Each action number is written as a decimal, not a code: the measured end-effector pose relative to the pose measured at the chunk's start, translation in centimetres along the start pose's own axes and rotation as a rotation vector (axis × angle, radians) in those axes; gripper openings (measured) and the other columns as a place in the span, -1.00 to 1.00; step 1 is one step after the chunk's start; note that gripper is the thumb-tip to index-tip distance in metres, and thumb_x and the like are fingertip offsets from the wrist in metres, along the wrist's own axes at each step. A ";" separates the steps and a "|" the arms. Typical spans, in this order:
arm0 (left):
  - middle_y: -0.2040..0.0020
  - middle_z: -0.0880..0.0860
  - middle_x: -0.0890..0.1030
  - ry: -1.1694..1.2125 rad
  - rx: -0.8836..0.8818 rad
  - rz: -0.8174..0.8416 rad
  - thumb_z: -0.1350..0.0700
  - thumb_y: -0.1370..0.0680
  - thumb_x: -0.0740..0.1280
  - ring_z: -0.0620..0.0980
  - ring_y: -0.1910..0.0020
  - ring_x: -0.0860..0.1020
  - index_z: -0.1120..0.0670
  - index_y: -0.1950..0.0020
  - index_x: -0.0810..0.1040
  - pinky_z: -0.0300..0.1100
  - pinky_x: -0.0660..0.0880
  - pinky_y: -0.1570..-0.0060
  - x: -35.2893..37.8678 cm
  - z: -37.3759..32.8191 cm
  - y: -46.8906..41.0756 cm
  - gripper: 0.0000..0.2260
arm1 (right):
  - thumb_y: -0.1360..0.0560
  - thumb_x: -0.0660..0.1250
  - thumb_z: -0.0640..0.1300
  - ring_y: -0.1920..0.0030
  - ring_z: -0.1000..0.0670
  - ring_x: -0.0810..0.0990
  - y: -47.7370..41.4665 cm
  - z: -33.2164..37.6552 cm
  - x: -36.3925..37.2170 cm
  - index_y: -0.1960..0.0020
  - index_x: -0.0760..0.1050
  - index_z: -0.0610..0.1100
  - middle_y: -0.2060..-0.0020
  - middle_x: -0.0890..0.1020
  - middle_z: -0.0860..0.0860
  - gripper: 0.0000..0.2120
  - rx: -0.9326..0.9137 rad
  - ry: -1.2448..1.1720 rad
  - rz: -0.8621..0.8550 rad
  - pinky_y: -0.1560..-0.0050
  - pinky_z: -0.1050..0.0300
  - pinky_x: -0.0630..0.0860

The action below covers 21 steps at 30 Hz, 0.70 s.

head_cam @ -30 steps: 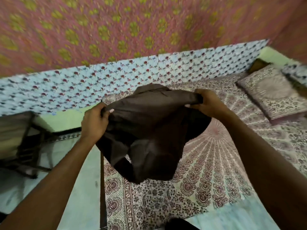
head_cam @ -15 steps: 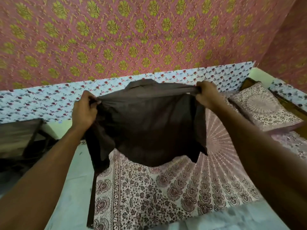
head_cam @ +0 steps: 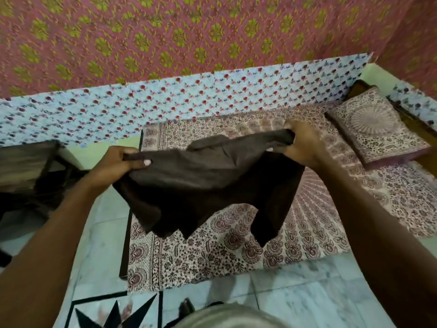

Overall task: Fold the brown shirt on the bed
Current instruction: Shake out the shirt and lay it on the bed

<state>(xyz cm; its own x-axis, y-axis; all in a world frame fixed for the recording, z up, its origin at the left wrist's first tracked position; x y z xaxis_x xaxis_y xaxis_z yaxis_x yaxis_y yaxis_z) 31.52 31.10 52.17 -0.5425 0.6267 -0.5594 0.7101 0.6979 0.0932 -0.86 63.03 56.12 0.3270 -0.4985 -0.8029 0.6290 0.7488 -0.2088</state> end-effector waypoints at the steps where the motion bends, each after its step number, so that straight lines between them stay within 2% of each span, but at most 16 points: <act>1: 0.23 0.06 0.72 0.030 -0.021 0.033 0.24 -0.47 0.53 -0.10 0.27 0.65 0.14 0.13 0.74 -0.22 0.57 0.16 0.4 0.3 0.7 -0.98 | -0.40 0.58 -0.16 0.33 0.19 0.36 0.9 -0.6 0.0 0.09 0.45 -0.20 0.30 0.45 0.02 -0.69 -0.007 -0.022 -0.014 0.33 0.35 0.31; 3: 0.25 -0.01 0.73 0.116 -0.031 0.029 0.27 -0.46 0.52 -0.10 0.26 0.66 0.03 0.20 0.77 -0.30 0.60 0.16 0.2 0.5 1.3 -0.85 | -0.38 0.62 -0.13 0.33 0.22 0.36 1.5 -2.1 -0.9 0.09 0.45 -0.16 0.27 0.48 0.00 -0.66 0.002 -0.042 -0.100 0.35 0.46 0.28; 5: 0.29 -0.06 0.72 0.219 -0.029 -0.047 0.27 -0.48 0.49 -0.15 0.29 0.66 -0.01 0.25 0.76 -0.38 0.60 0.18 -0.5 0.1 1.1 -0.80 | -0.35 0.64 -0.02 0.32 0.16 0.40 1.1 -3.3 -2.1 0.10 0.45 -0.06 0.28 0.48 0.05 -0.62 -0.013 -0.039 -0.201 0.34 0.47 0.26; 8: 0.28 -0.13 0.72 0.265 -0.022 -0.211 0.20 -0.48 0.53 -0.19 0.27 0.66 0.06 0.14 0.73 -0.37 0.63 0.13 -1.3 -0.2 -0.5 -0.95 | -0.40 0.59 -0.02 0.23 -0.01 0.49 -0.8 -3.5 -2.9 0.08 0.48 -0.06 0.25 0.52 0.02 -0.70 -0.075 -0.041 -0.255 0.27 0.18 0.33; 10: 0.30 -0.20 0.70 0.186 0.030 -0.289 0.18 -0.51 0.52 -0.26 0.29 0.63 0.10 0.06 0.67 -0.40 0.60 0.12 -1.2 -0.1 -2.0 -0.93 | -0.42 0.53 -0.14 0.18 -0.07 0.54 -2.8 -3.4 -2.1 0.01 0.54 -0.17 0.21 0.57 -0.03 -0.77 -0.104 -0.038 -0.242 0.23 0.13 0.33; 11: 0.32 -0.20 0.68 0.144 0.057 -0.318 0.18 -0.53 0.51 -0.27 0.29 0.61 0.10 0.07 0.64 -0.40 0.58 0.13 -1.1 0.2 -3.1 -0.94 | -0.43 0.49 -0.21 0.18 -0.11 0.56 -4.0 -3.5 -1.5 -0.01 0.55 -0.22 0.20 0.59 -0.07 -0.80 -0.106 -0.040 -0.225 0.24 0.10 0.36; 15: 0.15 0.14 0.65 -0.023 0.070 -0.408 0.16 -0.54 0.50 0.01 0.09 0.57 0.05 0.18 0.59 -0.11 0.54 -0.03 -0.6 3.2 -7.9 -0.86 | -0.44 0.38 -0.34 0.12 -0.20 0.58 -8.8 -4.9 2.2 0.00 0.52 -0.23 0.18 0.59 -0.12 -0.85 -0.038 -0.024 -0.127 0.15 -0.05 0.51; 16: 0.12 0.18 0.65 -0.042 0.058 -0.418 0.16 -0.52 0.51 0.02 0.08 0.56 0.11 0.16 0.60 -0.12 0.54 -0.03 -0.3 4.3 -9.3 -0.88 | -0.44 0.35 -0.35 0.10 -0.19 0.57 -10.0 -5.6 3.6 0.00 0.50 -0.22 0.16 0.57 -0.12 -0.84 -0.010 -0.007 -0.112 0.14 -0.07 0.51; 19: 0.12 0.18 0.65 -0.108 0.050 -0.420 0.18 -0.52 0.51 0.01 0.11 0.55 0.28 0.05 0.63 -0.43 0.45 0.13 1.0 7.3 -13.2 -0.83 | -0.47 0.32 -0.33 0.00 -0.17 0.52 -13.4 -8.1 7.8 -0.02 0.46 -0.14 0.03 0.55 -0.15 -0.83 0.066 0.057 -0.072 0.12 0.02 0.41; 20: 0.12 0.17 0.64 -0.120 0.051 -0.422 0.19 -0.52 0.51 0.02 0.10 0.55 0.31 0.03 0.64 -0.42 0.45 0.13 1.4 8.2 -14.4 -0.82 | -0.48 0.33 -0.31 -0.02 -0.18 0.52 -14.1 -8.7 8.9 0.00 0.46 -0.13 0.01 0.55 -0.16 -0.85 0.074 0.078 -0.071 0.10 0.05 0.39; 21: 0.11 0.18 0.64 -0.125 0.045 -0.430 0.18 -0.53 0.50 0.03 0.10 0.56 0.31 0.02 0.64 -0.33 0.49 0.08 1.7 9.2 -15.8 -0.81 | -0.50 0.33 -0.30 -0.02 -0.20 0.53 -15.1 -9.3 10.3 0.00 0.48 -0.14 0.00 0.56 -0.17 -0.88 0.083 0.097 -0.074 0.10 0.04 0.41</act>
<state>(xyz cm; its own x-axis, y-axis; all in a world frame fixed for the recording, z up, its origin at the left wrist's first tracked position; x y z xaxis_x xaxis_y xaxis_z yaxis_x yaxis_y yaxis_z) 23.49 17.94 42.13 -0.7363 0.2338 -0.6350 0.4517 0.8685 -0.2039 -13.58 50.64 45.86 0.2102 -0.5031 -0.8383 0.7062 0.6711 -0.2257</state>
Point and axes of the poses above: each hand's wrist, its own y-axis away from the middle knuckle, its own x-axis out of the palm, z = x × y, the point moved 6 cm from there along -y, towards the middle knuckle
